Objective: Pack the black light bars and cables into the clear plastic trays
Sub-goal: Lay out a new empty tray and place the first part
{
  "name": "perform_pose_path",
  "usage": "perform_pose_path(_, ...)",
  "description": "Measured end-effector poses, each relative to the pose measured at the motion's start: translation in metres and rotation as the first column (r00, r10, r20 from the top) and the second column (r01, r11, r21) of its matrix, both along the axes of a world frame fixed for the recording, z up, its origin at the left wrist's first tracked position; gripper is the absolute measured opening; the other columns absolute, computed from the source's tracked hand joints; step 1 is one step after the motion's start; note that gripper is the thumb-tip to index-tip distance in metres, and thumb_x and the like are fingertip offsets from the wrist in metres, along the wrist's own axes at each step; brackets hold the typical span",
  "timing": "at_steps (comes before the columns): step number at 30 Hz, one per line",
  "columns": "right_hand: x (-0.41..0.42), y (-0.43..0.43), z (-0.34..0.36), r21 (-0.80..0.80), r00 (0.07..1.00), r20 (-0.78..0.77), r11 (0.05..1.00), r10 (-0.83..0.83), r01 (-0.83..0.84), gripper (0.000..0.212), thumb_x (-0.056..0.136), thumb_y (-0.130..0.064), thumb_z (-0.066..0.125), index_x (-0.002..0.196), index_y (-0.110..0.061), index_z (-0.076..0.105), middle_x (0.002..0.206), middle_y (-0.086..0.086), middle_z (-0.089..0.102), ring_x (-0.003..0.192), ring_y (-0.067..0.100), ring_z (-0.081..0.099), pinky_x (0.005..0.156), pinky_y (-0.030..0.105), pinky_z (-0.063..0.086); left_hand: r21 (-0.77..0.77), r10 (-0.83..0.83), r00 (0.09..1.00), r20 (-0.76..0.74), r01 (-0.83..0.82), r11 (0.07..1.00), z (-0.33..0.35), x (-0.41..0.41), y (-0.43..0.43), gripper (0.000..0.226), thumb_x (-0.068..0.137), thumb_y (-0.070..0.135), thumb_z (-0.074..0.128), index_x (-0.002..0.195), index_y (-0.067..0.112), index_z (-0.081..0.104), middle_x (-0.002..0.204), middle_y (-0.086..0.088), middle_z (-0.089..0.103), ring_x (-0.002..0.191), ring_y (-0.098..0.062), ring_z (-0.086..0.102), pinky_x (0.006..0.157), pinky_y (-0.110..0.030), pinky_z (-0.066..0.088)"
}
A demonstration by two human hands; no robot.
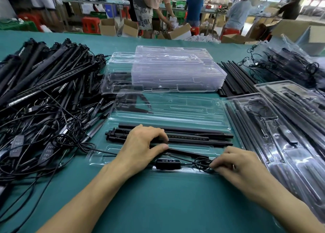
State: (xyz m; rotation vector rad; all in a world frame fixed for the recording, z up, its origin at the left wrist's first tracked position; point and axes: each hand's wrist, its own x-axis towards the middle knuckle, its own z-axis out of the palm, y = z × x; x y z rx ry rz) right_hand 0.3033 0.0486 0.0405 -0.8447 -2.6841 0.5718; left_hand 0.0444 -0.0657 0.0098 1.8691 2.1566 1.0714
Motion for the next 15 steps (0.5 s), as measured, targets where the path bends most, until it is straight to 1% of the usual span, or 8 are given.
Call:
perform_pose_path(2, -0.005, 0.003, 0.007, -0.038, 0.993, 0.111, 0.999, 0.036, -0.032, 0.022, 0.084, -0.013, 0.071, 0.081, -0.034, 0.075, 0.077, -0.015, 0.059, 0.074, 0.000, 0.056, 0.067, 0.011, 0.037, 0.003, -0.015, 1.000, -0.006, 0.015, 1.000, 0.001, 0.000, 0.000, 0.009, 0.083, 0.028, 0.078, 0.086, 0.027, 0.070, 0.099, 0.014, 0.073, 0.105, -0.005, 0.063, 0.100, -0.003, 0.018)
perform_pose_path(3, -0.007, 0.005, 0.011, -0.070, 0.988, 0.143, 0.996, 0.063, -0.053, 0.021, 0.085, -0.014, 0.068, 0.083, -0.034, 0.075, 0.078, -0.015, 0.060, 0.077, -0.001, 0.057, 0.067, 0.010, 0.038, 0.002, -0.013, 1.000, 0.004, 0.013, 1.000, 0.000, 0.000, 0.000, 0.008, 0.083, 0.029, 0.078, 0.085, 0.027, 0.070, 0.103, 0.013, 0.072, 0.111, -0.002, 0.061, 0.106, -0.008, 0.018)
perform_pose_path(4, -0.008, 0.006, 0.016, -0.104, 0.983, 0.164, 0.992, 0.085, -0.069, 0.022, 0.085, -0.016, 0.066, 0.084, -0.035, 0.076, 0.080, -0.016, 0.061, 0.080, -0.003, 0.057, 0.068, 0.009, 0.038, -0.002, -0.005, 1.000, 0.016, 0.005, 1.000, 0.000, 0.000, -0.001, 0.007, 0.084, 0.029, 0.078, 0.085, 0.028, 0.070, 0.108, 0.013, 0.072, 0.116, 0.000, 0.059, 0.112, -0.019, 0.021)
perform_pose_path(6, -0.008, 0.008, 0.022, -0.131, 0.972, 0.207, 0.988, 0.111, -0.085, 0.022, 0.087, -0.020, 0.064, 0.086, -0.040, 0.075, 0.085, -0.015, 0.057, 0.085, -0.007, 0.053, 0.070, 0.007, 0.037, -0.024, 0.000, 1.000, 0.010, 0.000, 1.000, -0.002, 0.000, -0.002, 0.008, 0.086, 0.030, 0.076, 0.083, 0.026, 0.069, 0.113, 0.010, 0.071, 0.123, 0.001, 0.055, 0.116, -0.038, 0.025)
perform_pose_path(8, -0.008, 0.010, 0.024, -0.111, 0.958, 0.265, 0.990, 0.113, -0.086, 0.022, 0.090, -0.022, 0.066, 0.089, -0.043, 0.074, 0.090, -0.015, 0.052, 0.088, -0.008, 0.049, 0.073, 0.006, 0.035, -0.020, -0.016, 1.000, -0.008, 0.015, 1.000, -0.004, 0.000, -0.002, 0.016, 0.087, 0.036, 0.073, 0.079, 0.024, 0.067, 0.113, 0.010, 0.070, 0.124, 0.001, 0.053, 0.117, -0.046, 0.025)
perform_pose_path(10, -0.010, 0.010, 0.023, -0.113, 0.957, 0.275, 0.991, 0.097, -0.068, 0.023, 0.089, -0.018, 0.069, 0.090, -0.039, 0.076, 0.086, -0.020, 0.059, 0.084, -0.011, 0.054, 0.072, 0.004, 0.037, -0.017, -0.026, 1.000, 0.012, 0.026, 1.000, -0.003, 0.000, -0.003, 0.034, 0.081, 0.058, 0.065, 0.076, 0.024, 0.066, 0.114, 0.012, 0.069, 0.123, 0.005, 0.051, 0.117, -0.043, 0.022)
perform_pose_path(12, -0.012, 0.010, 0.022, -0.154, 0.967, 0.244, 0.987, 0.072, -0.035, 0.025, 0.085, -0.010, 0.071, 0.086, -0.034, 0.078, 0.077, -0.021, 0.067, 0.078, -0.012, 0.060, 0.068, 0.004, 0.041, -0.049, -0.040, 0.999, 0.026, 0.041, 0.998, -0.001, 0.001, -0.005, 0.048, 0.068, 0.076, 0.058, 0.079, 0.030, 0.066, 0.123, 0.015, 0.064, 0.124, 0.008, 0.047, 0.117, -0.036, 0.017)
perform_pose_path(15, -0.012, 0.010, 0.020, -0.137, 0.973, 0.226, 0.991, 0.038, -0.007, 0.022, 0.082, -0.013, 0.075, 0.079, -0.035, 0.076, 0.081, -0.013, 0.067, 0.074, -0.004, 0.061, 0.066, 0.010, 0.045, -0.113, -0.062, 0.997, 0.052, 0.068, 0.991, 0.002, -0.001, -0.006, 0.048, 0.054, 0.083, 0.060, 0.081, 0.042, 0.059, 0.132, 0.016, 0.057, 0.125, 0.010, 0.042, 0.119, -0.034, 0.013)
